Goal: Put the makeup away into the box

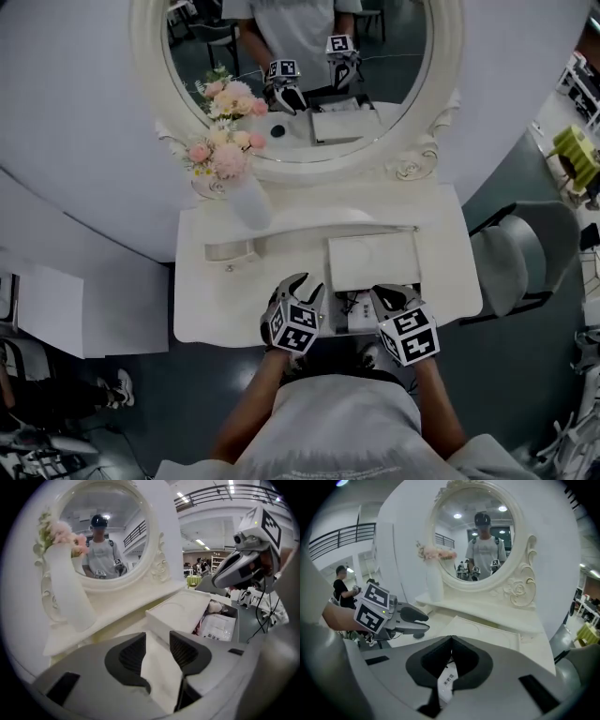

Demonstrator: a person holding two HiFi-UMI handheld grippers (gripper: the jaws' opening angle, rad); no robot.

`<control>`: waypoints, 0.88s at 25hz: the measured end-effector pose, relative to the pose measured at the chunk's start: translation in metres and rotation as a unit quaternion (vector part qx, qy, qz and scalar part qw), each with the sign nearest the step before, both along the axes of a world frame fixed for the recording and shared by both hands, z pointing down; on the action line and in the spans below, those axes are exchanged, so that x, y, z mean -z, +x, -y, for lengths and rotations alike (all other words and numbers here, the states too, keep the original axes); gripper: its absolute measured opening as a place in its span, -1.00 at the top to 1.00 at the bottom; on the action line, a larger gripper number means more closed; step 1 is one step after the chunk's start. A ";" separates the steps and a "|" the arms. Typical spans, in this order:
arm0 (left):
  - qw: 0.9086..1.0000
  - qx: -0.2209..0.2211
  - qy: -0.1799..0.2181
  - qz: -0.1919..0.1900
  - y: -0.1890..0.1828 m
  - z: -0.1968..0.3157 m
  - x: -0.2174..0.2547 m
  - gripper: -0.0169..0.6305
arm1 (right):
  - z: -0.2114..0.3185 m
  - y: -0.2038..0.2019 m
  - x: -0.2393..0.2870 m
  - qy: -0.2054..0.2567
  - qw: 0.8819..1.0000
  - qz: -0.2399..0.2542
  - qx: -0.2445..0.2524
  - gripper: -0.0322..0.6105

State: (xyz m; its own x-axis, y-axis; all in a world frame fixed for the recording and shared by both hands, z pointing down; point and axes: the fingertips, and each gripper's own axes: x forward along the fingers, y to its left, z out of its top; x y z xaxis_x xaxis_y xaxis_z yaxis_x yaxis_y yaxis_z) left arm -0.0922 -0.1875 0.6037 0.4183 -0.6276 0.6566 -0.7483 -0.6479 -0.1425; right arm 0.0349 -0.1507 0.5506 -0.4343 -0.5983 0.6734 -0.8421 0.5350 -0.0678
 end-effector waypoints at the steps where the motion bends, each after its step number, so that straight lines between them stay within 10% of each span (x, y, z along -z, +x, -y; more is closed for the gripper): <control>1: 1.000 0.009 -0.008 -0.003 -0.011 0.000 -0.003 0.36 | 0.001 -0.009 -0.001 -0.001 1.000 0.000 0.005 0.89; 22: 0.982 -0.007 -0.181 0.050 -0.089 -0.021 -0.110 -0.01 | 0.014 -0.059 -0.019 -0.015 1.000 -0.014 -0.015 0.89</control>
State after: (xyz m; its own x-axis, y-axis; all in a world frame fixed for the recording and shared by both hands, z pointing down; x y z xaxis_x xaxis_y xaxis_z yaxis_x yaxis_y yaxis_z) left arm -0.1807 -0.1664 0.7137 0.3470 -0.3406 0.8738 -0.7333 -0.6794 0.0264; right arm -0.0244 -0.1649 0.5697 -0.3978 -0.5898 0.7028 -0.8594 0.5077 -0.0603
